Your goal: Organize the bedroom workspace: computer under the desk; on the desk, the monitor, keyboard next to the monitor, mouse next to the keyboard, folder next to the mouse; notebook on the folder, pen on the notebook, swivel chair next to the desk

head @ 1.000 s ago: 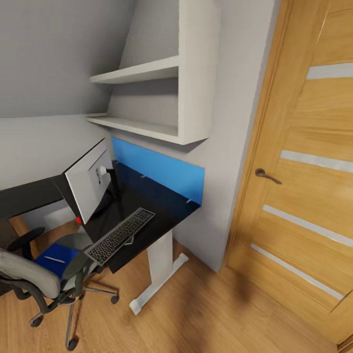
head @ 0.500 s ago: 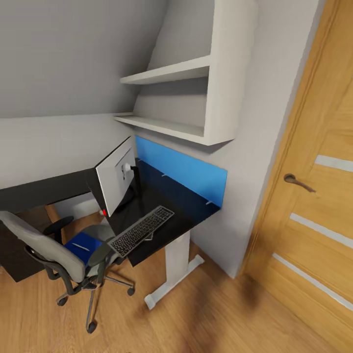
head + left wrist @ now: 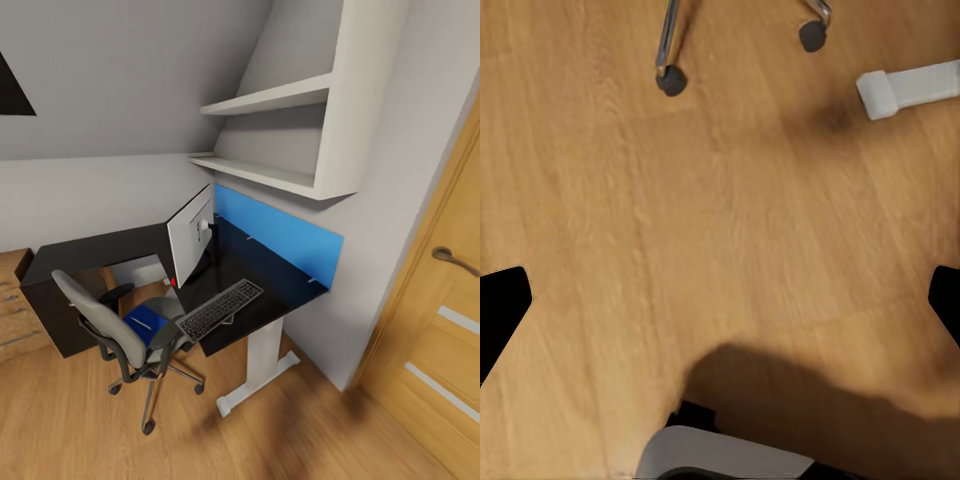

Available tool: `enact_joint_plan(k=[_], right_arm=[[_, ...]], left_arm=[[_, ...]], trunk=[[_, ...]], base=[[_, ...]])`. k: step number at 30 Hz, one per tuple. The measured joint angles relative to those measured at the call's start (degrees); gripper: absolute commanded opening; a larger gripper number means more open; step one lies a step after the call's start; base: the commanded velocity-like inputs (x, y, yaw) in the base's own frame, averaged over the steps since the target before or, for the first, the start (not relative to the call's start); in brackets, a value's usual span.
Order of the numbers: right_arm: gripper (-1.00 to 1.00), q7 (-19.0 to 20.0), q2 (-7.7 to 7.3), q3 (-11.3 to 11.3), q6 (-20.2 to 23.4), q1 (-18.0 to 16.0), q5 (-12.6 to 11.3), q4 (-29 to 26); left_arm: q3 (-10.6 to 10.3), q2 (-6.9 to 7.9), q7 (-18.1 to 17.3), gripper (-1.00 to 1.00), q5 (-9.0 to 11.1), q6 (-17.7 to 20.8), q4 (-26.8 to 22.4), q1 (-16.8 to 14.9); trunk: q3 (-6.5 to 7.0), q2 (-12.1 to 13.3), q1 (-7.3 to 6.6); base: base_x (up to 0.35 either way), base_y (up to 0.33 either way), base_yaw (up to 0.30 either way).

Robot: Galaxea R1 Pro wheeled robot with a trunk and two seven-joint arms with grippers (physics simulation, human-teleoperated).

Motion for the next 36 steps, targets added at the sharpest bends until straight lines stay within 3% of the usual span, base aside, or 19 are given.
enact_joint_plan(k=[4,8,10,27,36], right_arm=[[1.00,-0.06,0.05,-0.04,0.01,0.00,1.89,0.70],[1.00,-0.05,0.32,0.11,0.02,0.00,7.11,1.87],[1.00,-0.03,0.34,0.12,0.01,0.00,7.86,1.95],[1.00,-0.01,0.27,0.06,0.00,0.00,8.64,2.00],[1.00,-0.01,0.27,0.08,0.00,0.00,8.66,2.00]], left_arm=[[-0.07,0.00,-0.03,1.00,-0.08,-0.02,0.21,0.00],[-0.03,0.00,-0.12,1.00,-0.05,-0.08,0.19,0.00],[-0.08,0.00,-0.12,1.00,-0.04,-0.26,0.00,0.00],[-0.13,0.00,0.15,1.00,0.08,-0.94,-0.48,0.00],[-0.13,-0.03,0.22,1.00,0.07,-0.93,-0.48,0.00]], trunk=[[0.00,0.00,0.00],[-0.01,0.00,0.00],[-0.04,0.00,0.00],[-0.40,0.00,0.00],[-2.21,-3.61,1.97]], base=[[0.000,0.000,0.285],[0.000,0.000,0.285],[0.000,0.000,0.285],[0.000,0.000,0.285],[0.000,0.000,0.285]])
